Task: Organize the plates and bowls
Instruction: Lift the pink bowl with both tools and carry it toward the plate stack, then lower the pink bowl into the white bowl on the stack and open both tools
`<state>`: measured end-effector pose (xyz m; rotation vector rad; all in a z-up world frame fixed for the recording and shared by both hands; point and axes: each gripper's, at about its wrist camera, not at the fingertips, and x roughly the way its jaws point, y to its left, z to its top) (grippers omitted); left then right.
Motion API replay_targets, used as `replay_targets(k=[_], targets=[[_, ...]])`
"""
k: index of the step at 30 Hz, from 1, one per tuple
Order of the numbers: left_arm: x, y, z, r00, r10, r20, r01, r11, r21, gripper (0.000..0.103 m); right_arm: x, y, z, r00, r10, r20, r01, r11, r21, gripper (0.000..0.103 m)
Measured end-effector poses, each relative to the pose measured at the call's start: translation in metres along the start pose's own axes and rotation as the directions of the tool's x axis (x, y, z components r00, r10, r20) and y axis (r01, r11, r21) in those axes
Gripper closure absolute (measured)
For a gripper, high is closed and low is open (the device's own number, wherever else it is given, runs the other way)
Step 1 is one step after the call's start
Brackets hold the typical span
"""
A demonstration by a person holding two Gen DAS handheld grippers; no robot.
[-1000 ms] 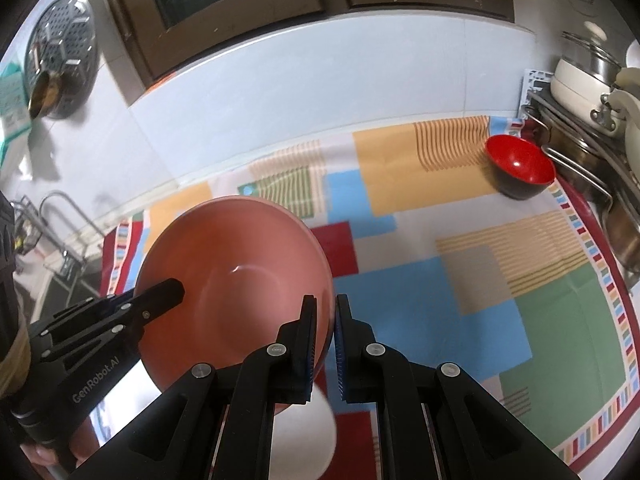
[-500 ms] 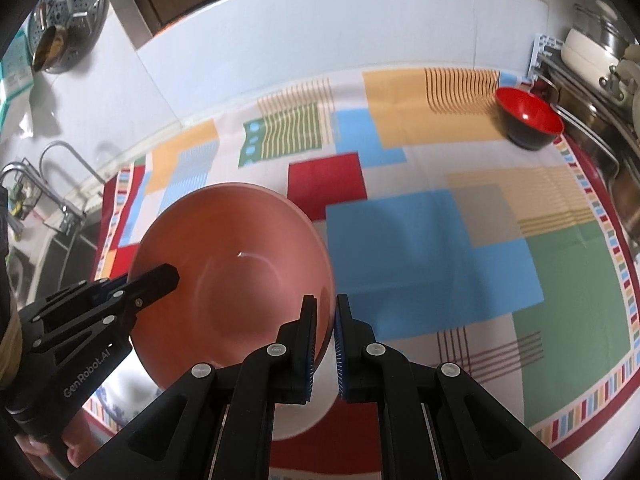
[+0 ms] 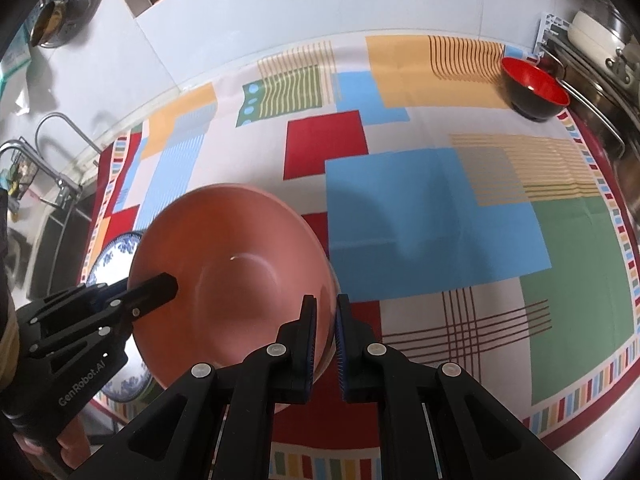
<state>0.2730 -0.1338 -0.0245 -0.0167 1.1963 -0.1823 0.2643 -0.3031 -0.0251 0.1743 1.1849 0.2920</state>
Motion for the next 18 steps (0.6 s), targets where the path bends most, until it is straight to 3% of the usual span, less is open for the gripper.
replay_targets(k=[12, 16, 18], targets=[[0.007, 0.002, -0.006, 1.0, -0.008, -0.025, 0.008, 1.0, -0.004, 0.08, 0.01, 0.004, -0.004, 0.999, 0.005, -0.041, -0.006, 1.0, -0.014, 0.089], [0.005, 0.001, -0.006, 1.0, 0.004, -0.016, -0.004, 1.0, 0.004, 0.071, 0.011, 0.003, -0.004, 0.999, 0.004, -0.042, -0.005, 1.0, -0.015, 0.077], [0.004, 0.001, -0.005, 1.0, 0.019, -0.007, -0.019, 1.0, 0.008, 0.066, 0.01, 0.003, -0.004, 0.999, 0.003, -0.04, -0.004, 1.0, -0.016, 0.076]])
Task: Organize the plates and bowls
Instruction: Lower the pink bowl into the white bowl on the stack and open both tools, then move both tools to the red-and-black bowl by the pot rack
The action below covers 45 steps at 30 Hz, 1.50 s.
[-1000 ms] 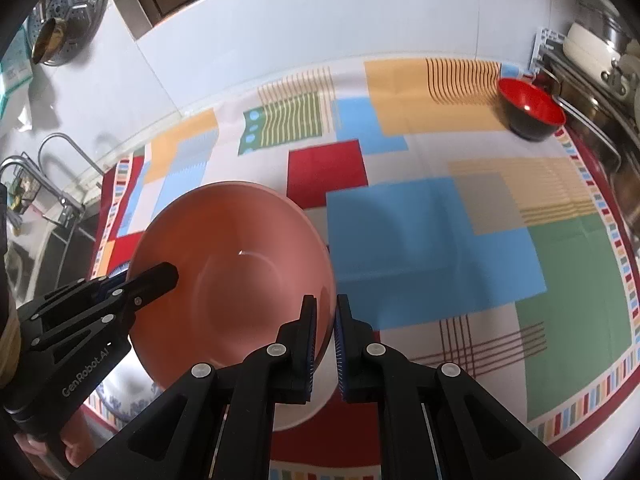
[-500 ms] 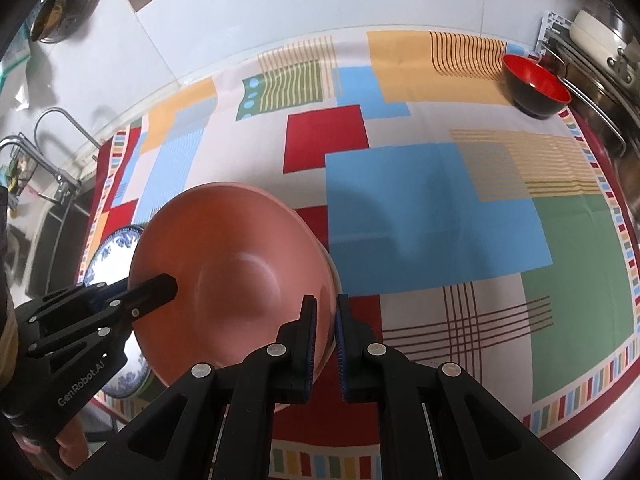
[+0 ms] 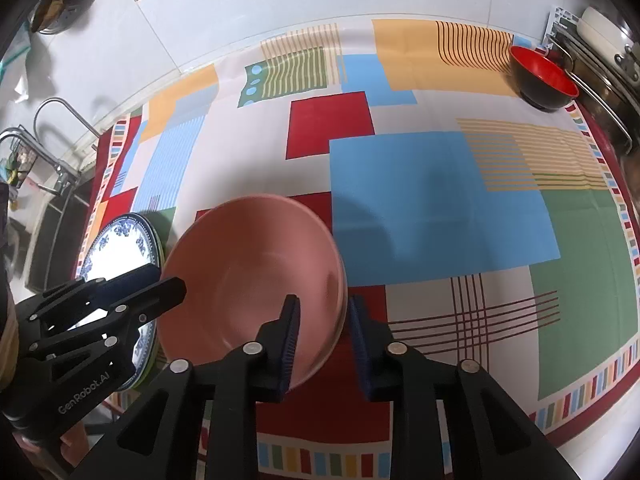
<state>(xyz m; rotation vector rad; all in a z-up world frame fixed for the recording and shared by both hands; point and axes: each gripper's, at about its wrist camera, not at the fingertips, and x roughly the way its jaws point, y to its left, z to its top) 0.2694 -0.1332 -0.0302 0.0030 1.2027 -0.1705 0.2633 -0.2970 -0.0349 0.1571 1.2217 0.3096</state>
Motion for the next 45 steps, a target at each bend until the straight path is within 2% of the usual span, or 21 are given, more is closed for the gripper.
replay_targets(k=[10, 23, 32, 45], targets=[[-0.009, -0.007, 0.013, 0.999, 0.012, 0.049, -0.013, 0.999, 0.037, 0.062, -0.011, -0.003, 0.003, 0.998, -0.009, 0.063, 0.009, 1.0, 0.0, 0.072], [-0.01, -0.037, 0.063, 0.991, -0.013, 0.134, -0.008, 0.989, 0.149, 0.062, -0.029, -0.039, 0.023, 0.978, -0.084, 0.193, 0.066, 0.993, 0.099, 0.072], [-0.006, -0.08, 0.107, 0.985, -0.046, 0.169, 0.001, 0.967, 0.255, 0.062, -0.046, -0.075, 0.047, 0.951, -0.147, 0.272, 0.097, 0.977, 0.188, 0.072], [0.017, -0.133, 0.173, 0.978, -0.095, 0.188, 0.017, 0.926, 0.378, 0.062, -0.059, -0.129, 0.088, 0.909, -0.241, 0.34, 0.142, 0.946, 0.291, 0.071]])
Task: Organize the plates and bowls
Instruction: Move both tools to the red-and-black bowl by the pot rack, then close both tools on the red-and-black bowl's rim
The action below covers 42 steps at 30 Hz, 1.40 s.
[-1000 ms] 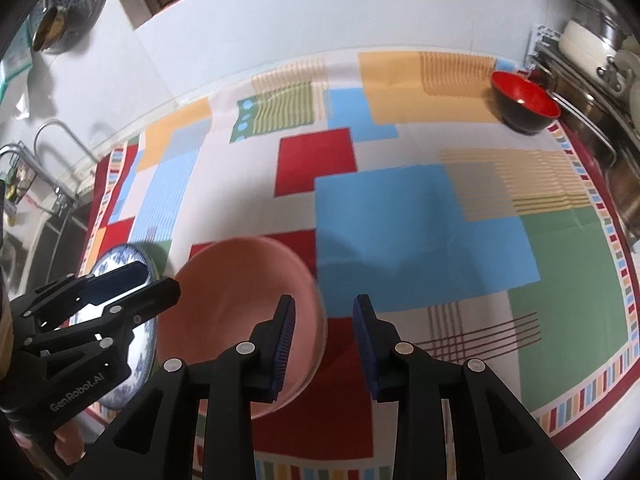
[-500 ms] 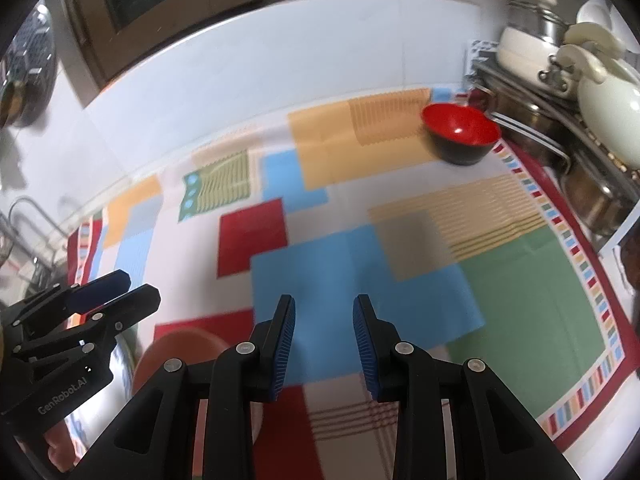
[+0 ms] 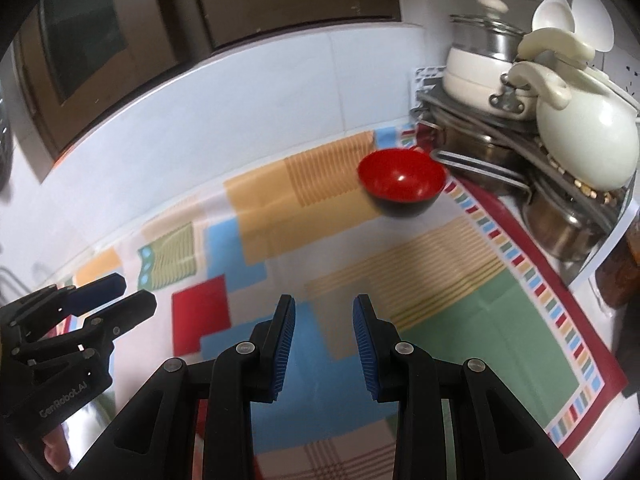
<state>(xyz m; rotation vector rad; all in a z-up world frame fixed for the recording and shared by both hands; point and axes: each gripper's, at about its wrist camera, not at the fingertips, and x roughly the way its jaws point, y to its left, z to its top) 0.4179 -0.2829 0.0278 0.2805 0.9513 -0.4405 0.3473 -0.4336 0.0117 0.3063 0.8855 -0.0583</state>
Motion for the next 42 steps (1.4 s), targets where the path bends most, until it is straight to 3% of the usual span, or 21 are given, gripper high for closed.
replay_targets(k=[27, 42], targets=[[0.145, -0.036, 0.121, 0.995, -0.1, -0.024, 0.103, 0.984, 0.143, 0.062, 0.089, -0.096, 0.079, 0.988, -0.133, 0.078, 0.112, 0.966, 0.235, 0.071], [0.238, -0.059, 0.152, 0.986, -0.124, -0.107, 0.141, 0.977, 0.16, 0.062, 0.154, -0.137, 0.09, 0.986, -0.168, 0.018, 0.154, 0.936, 0.316, 0.071]])
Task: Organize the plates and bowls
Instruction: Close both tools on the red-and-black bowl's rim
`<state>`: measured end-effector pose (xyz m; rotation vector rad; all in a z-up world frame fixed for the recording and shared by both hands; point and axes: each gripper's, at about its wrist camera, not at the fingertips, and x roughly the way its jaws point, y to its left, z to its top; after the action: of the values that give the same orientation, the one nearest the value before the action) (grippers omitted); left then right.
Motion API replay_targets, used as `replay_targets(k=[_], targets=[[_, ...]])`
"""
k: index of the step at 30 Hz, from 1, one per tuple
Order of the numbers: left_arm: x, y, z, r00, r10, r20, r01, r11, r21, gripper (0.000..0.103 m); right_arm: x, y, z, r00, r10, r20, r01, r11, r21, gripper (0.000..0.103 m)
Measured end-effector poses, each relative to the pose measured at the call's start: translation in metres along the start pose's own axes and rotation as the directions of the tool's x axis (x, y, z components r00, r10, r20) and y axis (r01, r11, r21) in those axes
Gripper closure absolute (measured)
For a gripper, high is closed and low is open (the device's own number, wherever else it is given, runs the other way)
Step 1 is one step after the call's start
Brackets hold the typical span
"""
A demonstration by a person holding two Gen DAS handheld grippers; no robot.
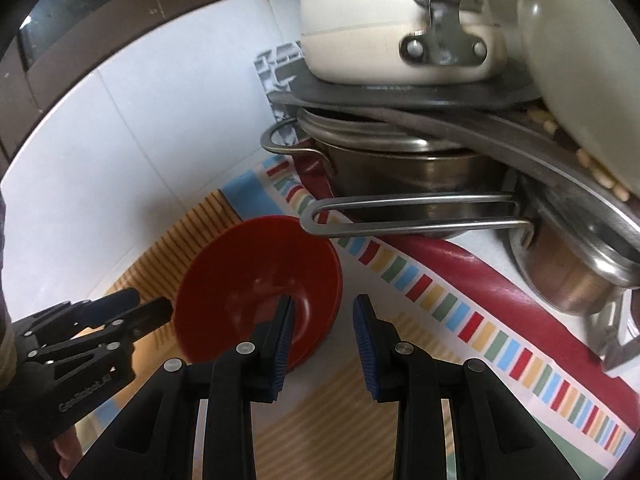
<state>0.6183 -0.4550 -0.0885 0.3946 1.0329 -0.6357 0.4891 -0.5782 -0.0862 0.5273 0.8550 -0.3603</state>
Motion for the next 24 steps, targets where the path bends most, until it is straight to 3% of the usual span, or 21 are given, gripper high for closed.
replay_targets(k=[7, 15, 24], targets=[[0.022, -0.002, 0.007, 0.999, -0.028, -0.027, 0.027, 0.999, -0.021, 0.064, 0.021, -0.005, 0.0, 0.999, 0.018, -0.043, -0.016, 0.999, 0.043, 0.072], [0.04, -0.009, 0.011, 0.996, -0.068, -0.062, 0.067, 0.998, -0.02, 0.09, 0.029, -0.002, 0.001, 0.998, 0.026, -0.052, -0.024, 0.999, 0.035, 0.083], [0.031, -0.012, 0.003, 0.998, -0.023, -0.055, 0.023, 1.0, -0.008, 0.091, 0.031, 0.001, 0.003, 0.997, 0.021, -0.072, -0.017, 0.998, 0.055, 0.088]])
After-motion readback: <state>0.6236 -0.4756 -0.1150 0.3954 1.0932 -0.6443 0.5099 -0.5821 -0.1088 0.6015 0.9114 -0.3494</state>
